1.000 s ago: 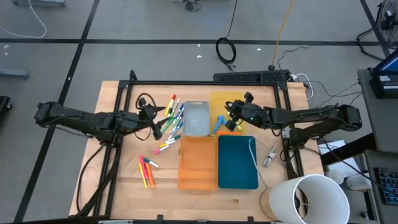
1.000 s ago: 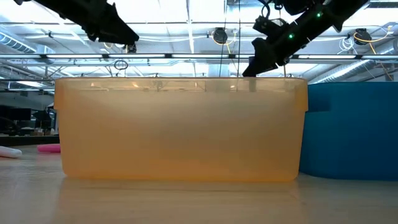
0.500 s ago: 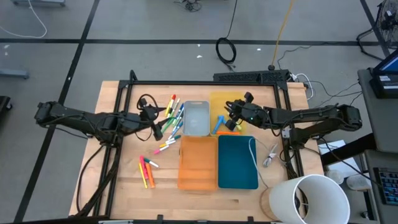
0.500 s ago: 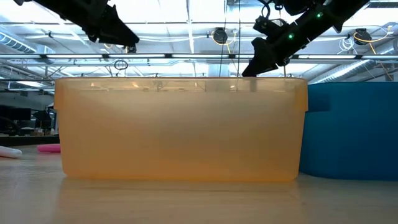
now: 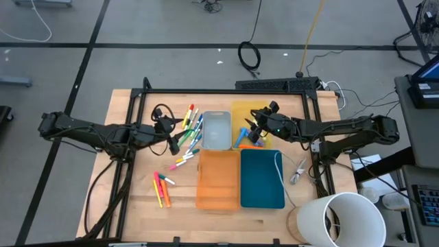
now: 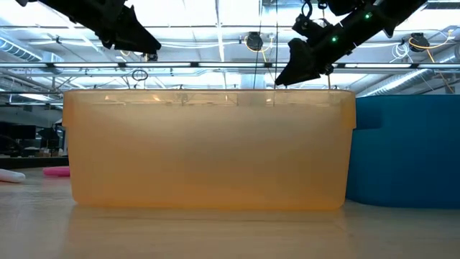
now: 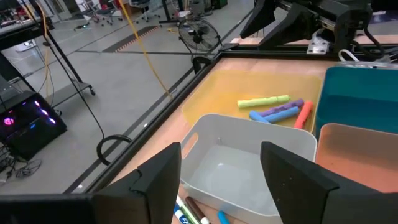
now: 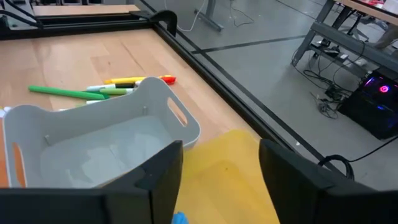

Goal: Pick & Place Markers
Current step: Put the pink highlighter pen into the yellow bin

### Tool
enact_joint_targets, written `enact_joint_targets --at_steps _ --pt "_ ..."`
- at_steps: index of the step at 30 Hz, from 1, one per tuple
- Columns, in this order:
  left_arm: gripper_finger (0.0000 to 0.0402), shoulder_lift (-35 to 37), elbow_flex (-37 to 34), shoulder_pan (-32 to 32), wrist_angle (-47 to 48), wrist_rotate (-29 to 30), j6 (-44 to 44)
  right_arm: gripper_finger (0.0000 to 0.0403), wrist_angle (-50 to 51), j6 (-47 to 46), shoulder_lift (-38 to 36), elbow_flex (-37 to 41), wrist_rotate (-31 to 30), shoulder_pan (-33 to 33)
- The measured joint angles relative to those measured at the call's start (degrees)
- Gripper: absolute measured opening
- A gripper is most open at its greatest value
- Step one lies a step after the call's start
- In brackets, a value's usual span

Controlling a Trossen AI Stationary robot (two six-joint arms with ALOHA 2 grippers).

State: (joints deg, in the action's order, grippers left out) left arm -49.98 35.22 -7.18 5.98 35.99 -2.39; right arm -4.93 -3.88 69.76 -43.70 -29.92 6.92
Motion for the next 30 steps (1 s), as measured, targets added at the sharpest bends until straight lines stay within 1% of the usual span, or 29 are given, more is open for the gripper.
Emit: enact_joint_targets --at_steps 8,10,12,13,16,17,18,20,23,27,30 --pt "0.0223 0.0 0.0 0.0 0.02 -0.02 -0.13 0.02 0.0 0.0 0.0 0.0 0.0 0.0" --pt "0.0223 0.0 0.0 0.0 0.65 -0.29 -1.43 0.02 0.0 0.0 0.0 0.02 0.0 0.0" --pt "0.0223 0.01 0.0 0.02 3.37 -3.72 -4.13 0.02 0.0 0.0 0.0 0.02 0.03 0.0" --pt "0.0223 0.0 0.0 0.02 5.5 -7.18 -6.2 0.0201 0.0 0.01 0.0 0.02 0.03 0.0" --pt "0.0223 -0.17 0.0 -0.19 13.67 -19.81 -14.12 0.0203 0.0 0.01 0.0 0.02 0.03 0.0" --pt "0.0223 -0.66 0.02 -0.64 16.67 -23.22 -16.26 0.0203 0.0 0.0 0.0 0.04 0.03 0.0" --pt "0.0223 -1.18 0.02 -1.33 20.01 -25.36 -18.31 0.0203 -0.01 0.0 0.0 0.04 0.03 0.0" --pt "0.0223 -2.61 0.0 -3.8 27.44 -26.61 -24.18 0.0203 -0.29 0.0 0.02 0.07 0.03 -0.02" --pt "0.0223 -6.72 0.0 -8.82 32.42 -28.19 -38.16 0.0203 -0.66 0.0 0.02 0.07 0.03 -0.02" --pt "0.0223 -13.58 -0.02 -16.44 33.42 -33.99 -52.29 0.0203 -0.87 0.0 0.02 0.07 0.05 -0.02" --pt "0.0223 -18.5 -0.02 -20.91 33.15 -35.3 -65.29 0.0203 -0.87 -0.02 0.02 0.07 0.1 -0.02"
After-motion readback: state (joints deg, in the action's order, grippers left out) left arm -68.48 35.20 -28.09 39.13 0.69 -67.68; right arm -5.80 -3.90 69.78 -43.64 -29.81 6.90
